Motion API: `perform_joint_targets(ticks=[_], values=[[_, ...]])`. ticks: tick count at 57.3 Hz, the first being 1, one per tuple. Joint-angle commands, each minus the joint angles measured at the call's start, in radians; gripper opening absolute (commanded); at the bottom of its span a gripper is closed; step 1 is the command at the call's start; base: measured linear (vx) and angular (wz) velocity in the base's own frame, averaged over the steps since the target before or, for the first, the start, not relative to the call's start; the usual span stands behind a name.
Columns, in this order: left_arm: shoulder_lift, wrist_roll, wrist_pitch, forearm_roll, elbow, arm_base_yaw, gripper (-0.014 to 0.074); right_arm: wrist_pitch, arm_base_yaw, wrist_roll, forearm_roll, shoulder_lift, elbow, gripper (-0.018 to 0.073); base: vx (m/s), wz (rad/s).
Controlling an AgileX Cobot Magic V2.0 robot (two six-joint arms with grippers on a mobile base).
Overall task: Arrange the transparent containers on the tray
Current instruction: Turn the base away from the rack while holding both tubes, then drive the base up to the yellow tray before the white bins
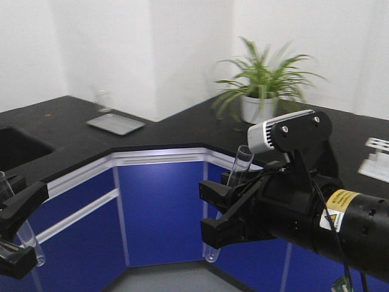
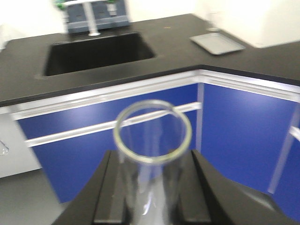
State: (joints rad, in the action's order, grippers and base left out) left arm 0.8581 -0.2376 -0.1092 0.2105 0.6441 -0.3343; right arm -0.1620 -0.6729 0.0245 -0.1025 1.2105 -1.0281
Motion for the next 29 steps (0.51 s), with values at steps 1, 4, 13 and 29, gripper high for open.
perform_joint_targets(ticks=[1,4,13,29], values=[[-0.007,-0.005,-0.077,-0.010,0.036,-0.005,0.0083,0.083,0.002,0.012,0.005,-0.028,-0.037,0.0135,-0.03,0.64],[-0.007,-0.005,-0.077,-0.010,0.036,-0.005,0.0083,0.083,0.002,0.012,0.005,-0.028,-0.037,0.0135,-0.02,0.65],[-0.007,-0.005,-0.077,-0.010,0.036,-0.005,0.0083,0.083,0.002,0.012,0.005,-0.028,-0.037,0.0135,0.01,0.64],[-0.007,-0.005,-0.077,-0.010,0.036,-0.005,0.0083,0.083,0.002,0.012,0.005,-0.028,-0.037,0.0135,0.08,0.59]])
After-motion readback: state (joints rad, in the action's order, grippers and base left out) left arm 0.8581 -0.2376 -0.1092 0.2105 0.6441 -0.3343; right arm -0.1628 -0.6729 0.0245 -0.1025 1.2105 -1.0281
